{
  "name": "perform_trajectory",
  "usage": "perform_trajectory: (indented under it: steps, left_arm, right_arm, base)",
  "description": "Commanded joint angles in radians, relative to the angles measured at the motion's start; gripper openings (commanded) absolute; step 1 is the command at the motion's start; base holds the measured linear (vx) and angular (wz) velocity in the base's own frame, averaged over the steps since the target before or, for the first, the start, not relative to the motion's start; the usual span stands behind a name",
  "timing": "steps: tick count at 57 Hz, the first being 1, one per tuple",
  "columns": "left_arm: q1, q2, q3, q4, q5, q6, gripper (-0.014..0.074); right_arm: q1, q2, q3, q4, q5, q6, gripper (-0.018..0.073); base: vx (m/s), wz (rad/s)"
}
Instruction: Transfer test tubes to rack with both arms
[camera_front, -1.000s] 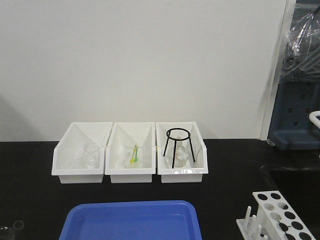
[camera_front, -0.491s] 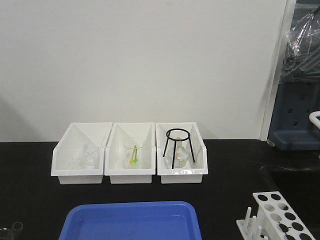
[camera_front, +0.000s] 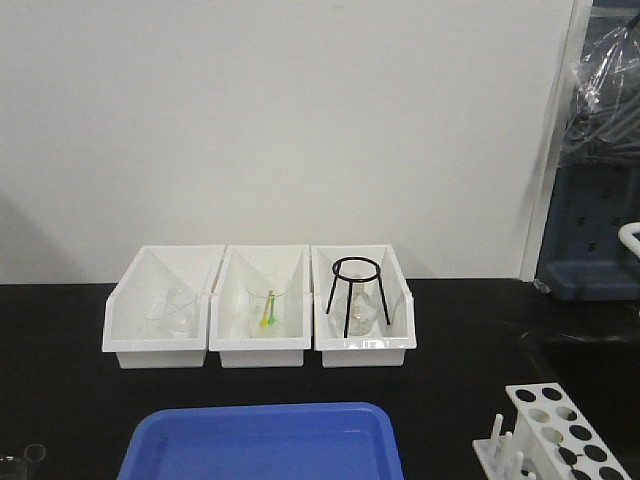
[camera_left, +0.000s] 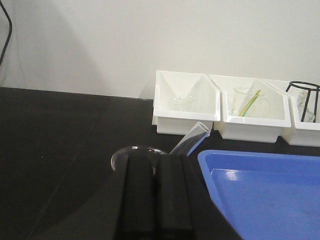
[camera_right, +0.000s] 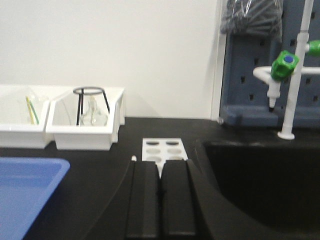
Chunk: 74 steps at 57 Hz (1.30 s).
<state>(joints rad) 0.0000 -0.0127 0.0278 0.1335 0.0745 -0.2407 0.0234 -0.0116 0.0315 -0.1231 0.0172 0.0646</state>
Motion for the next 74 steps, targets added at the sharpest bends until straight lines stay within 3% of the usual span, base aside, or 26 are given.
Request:
perform_trajectory:
  steps: [1, 6, 11, 22, 23, 31, 39, 49, 59, 68, 74]
  left_arm:
    - [-0.007, -0.013, -0.035, -0.006, -0.201, -0.021, -0.0004]
    - [-0.007, -0.013, -0.044, -0.006, -0.350, -0.054, -0.0004]
    - [-0.007, -0.011, -0.090, 0.003, -0.395, -0.042, -0.0002]
    - [-0.007, 0.061, -0.274, 0.109, -0.201, 0.026, 0.0015]
    - [-0.007, 0.165, -0.367, 0.149, -0.132, 0.026, 0.0048]
    - [-0.007, 0.252, -0.381, 0.160, -0.143, 0.034, 0.0111]
    - [-0.007, 0.333, -0.381, 0.160, -0.086, 0.034, 0.0236]
    - [-0.007, 0.422, -0.381, 0.160, -0.042, 0.034, 0.0435]
    - [-0.007, 0.493, -0.381, 0.161, -0.043, 0.039, 0.0528]
    - [-0.009, 0.600, -0.381, 0.159, -0.053, 0.229, 0.0526]
    - [-0.026, 0.689, -0.381, 0.159, -0.082, 0.279, 0.0526]
  right_arm:
    - [-0.002, -0.009, 0.012, -0.006, -0.168, -0.002, -0.0008]
    - [-0.002, -0.009, 0.004, -0.006, -0.220, -0.001, -0.0008]
    - [-0.002, -0.009, -0.043, -0.006, -0.194, -0.001, -0.0008]
    - [-0.002, 0.047, -0.236, -0.007, -0.032, -0.001, -0.0008]
    - [-0.002, 0.125, -0.350, -0.020, 0.052, -0.007, -0.0003]
    - [-0.002, 0.199, -0.374, -0.032, 0.063, -0.008, 0.0005]
    - [-0.002, 0.268, -0.374, -0.032, 0.062, -0.008, 0.0038]
    - [-0.002, 0.348, -0.374, -0.032, 0.060, -0.008, 0.0151]
    - [-0.002, 0.407, -0.374, -0.032, 0.058, -0.008, 0.0340]
    - [-0.002, 0.446, -0.374, -0.032, 0.058, -0.008, 0.0456]
    - [-0.002, 0.464, -0.374, -0.032, 0.057, -0.008, 0.0471]
  base:
    - [0.00, 0.00]
    - [0.00, 0.00]
    - [0.00, 0.00]
    - [0.00, 0.00]
    - [0.00, 0.00]
    - [0.00, 0.00]
    - [0.00, 0.00]
    - [0.00, 0.00]
    - [0.00, 0.00]
    - [0.00, 0.00]
    - [0.00, 0.00]
